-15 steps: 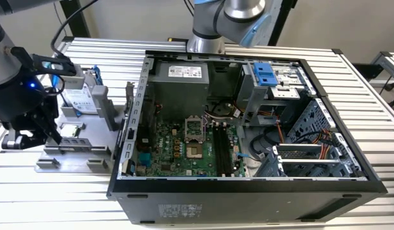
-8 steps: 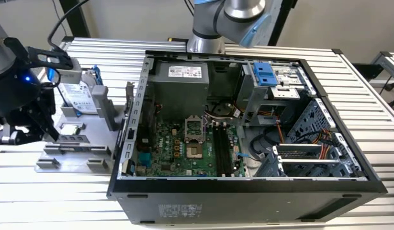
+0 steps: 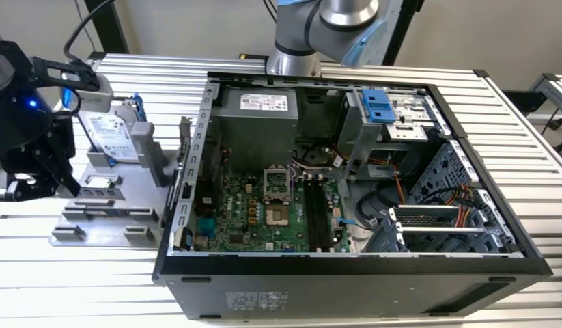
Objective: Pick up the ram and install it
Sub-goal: 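Pick up the ram and move it above insertion slot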
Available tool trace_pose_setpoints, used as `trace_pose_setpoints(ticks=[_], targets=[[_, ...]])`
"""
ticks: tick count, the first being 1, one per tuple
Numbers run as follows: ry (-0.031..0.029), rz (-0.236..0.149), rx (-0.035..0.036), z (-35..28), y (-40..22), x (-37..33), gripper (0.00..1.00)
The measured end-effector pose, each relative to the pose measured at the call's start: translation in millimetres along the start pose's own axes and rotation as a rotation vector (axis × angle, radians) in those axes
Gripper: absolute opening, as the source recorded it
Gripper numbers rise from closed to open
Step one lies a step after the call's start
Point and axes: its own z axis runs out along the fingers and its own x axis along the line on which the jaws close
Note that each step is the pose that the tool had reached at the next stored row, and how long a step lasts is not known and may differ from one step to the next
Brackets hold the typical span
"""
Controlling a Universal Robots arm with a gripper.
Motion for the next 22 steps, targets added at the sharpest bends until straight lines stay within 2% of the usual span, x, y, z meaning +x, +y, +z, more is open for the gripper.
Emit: trace_pose_setpoints(ticks=[3,4,5,22], targets=[[0.0000,0.000,0.0000,-4.5,0.1,-0.2,0.00],[0.0000,0.000,0.0000,-16.2,0.4,-0.9,0.00],[0.0000,0.000,0.0000,-19.6,0.5,-1.0,0.00],[0.0000,0.000,-0.0001,-52.4,1.3,-2.7,0.00]])
